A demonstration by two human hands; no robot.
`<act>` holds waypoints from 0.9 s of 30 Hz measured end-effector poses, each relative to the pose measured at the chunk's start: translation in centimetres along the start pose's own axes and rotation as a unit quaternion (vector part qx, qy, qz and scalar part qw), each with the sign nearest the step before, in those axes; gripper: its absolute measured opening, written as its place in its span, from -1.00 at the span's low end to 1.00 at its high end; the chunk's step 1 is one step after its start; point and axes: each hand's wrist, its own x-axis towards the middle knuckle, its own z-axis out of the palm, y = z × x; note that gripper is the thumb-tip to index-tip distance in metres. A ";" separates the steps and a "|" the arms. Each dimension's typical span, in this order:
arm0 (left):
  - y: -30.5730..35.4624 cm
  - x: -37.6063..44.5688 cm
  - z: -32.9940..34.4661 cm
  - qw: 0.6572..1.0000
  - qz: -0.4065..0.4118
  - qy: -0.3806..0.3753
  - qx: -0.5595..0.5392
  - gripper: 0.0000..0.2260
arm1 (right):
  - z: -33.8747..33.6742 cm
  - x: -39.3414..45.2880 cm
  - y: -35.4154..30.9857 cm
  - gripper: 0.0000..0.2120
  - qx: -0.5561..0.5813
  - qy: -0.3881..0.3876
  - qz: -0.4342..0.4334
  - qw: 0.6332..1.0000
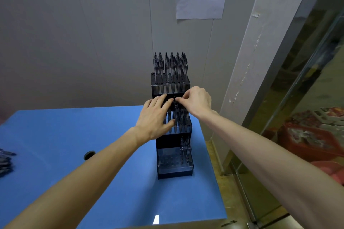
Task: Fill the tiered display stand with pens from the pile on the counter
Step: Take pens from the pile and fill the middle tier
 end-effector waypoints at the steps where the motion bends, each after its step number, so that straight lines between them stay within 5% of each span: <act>1: 0.0 0.0 0.0 1.000 0.002 0.003 -0.003 -0.31 | 0.0 0.0 -0.3 -0.71 -0.012 -0.002 -0.007 1.000; 17: -0.3 -0.3 0.7 1.000 -0.003 0.012 -0.012 -0.29 | -1.5 0.4 -0.9 -0.67 -0.165 -0.028 -0.108 0.980; 27: -0.1 -0.4 0.3 1.000 -0.002 0.007 -0.005 -0.29 | -1.8 0.9 -1.4 -0.74 -0.152 -0.069 -0.095 0.981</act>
